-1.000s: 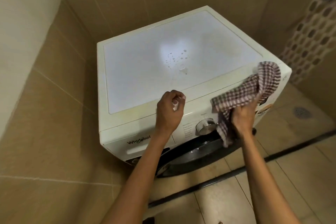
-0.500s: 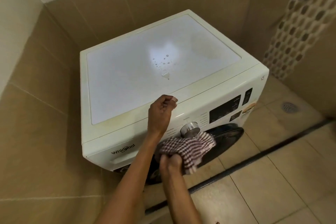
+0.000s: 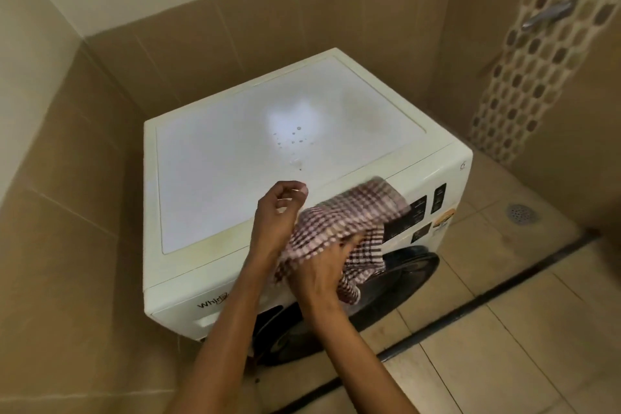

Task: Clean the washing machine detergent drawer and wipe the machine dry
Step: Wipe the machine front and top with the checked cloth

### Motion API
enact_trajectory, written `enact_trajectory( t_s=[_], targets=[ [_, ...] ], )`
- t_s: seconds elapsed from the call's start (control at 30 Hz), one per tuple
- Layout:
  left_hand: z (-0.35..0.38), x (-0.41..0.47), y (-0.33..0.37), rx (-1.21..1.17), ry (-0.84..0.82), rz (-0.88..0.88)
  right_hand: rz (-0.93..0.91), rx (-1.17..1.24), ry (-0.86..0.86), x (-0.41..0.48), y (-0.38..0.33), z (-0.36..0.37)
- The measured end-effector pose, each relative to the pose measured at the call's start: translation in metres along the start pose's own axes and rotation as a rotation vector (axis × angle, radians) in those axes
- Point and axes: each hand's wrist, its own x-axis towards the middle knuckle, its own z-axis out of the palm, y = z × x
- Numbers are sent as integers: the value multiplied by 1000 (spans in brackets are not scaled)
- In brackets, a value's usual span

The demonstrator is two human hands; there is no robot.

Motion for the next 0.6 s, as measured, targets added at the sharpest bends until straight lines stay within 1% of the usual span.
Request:
enact_trajectory(
  t_s=[0.03,0.07,0.1,0.13,0.2,0.23,0.27,0.33,0.4,0.47,0.5,0.57,0.6],
  targets=[
    [6,-2,1,87,56,59,-125,42,70,4,4,-12],
    [12,-4,3,169,81,106,-261,66,191,9,8,-14],
    [19,-6,2,254,76,162,-371,74,231,14,14,-18],
    [25,-7,1,359,40,222,-437,61,179,21,23,-20],
    [38,-6,-7,529,-63,312,-483,-57,66,30,36,-22],
    [43,-6,-11,557,-117,332,-472,-93,58,32,44,-19],
    [50,-7,-14,553,-172,340,-457,-79,65,35,54,-18],
    [68,-7,-13,522,-267,363,-422,2,150,47,81,-14],
    [91,-3,-9,547,-370,396,-306,48,181,62,112,-19],
    [114,2,-7,591,-451,424,-231,112,230,81,150,-20],
    [123,6,-5,598,-472,423,-172,165,239,93,169,-19],
    [137,13,1,567,-472,381,67,368,210,113,203,-11],
    [141,16,5,542,-450,353,197,482,228,120,211,-13]
  ],
)
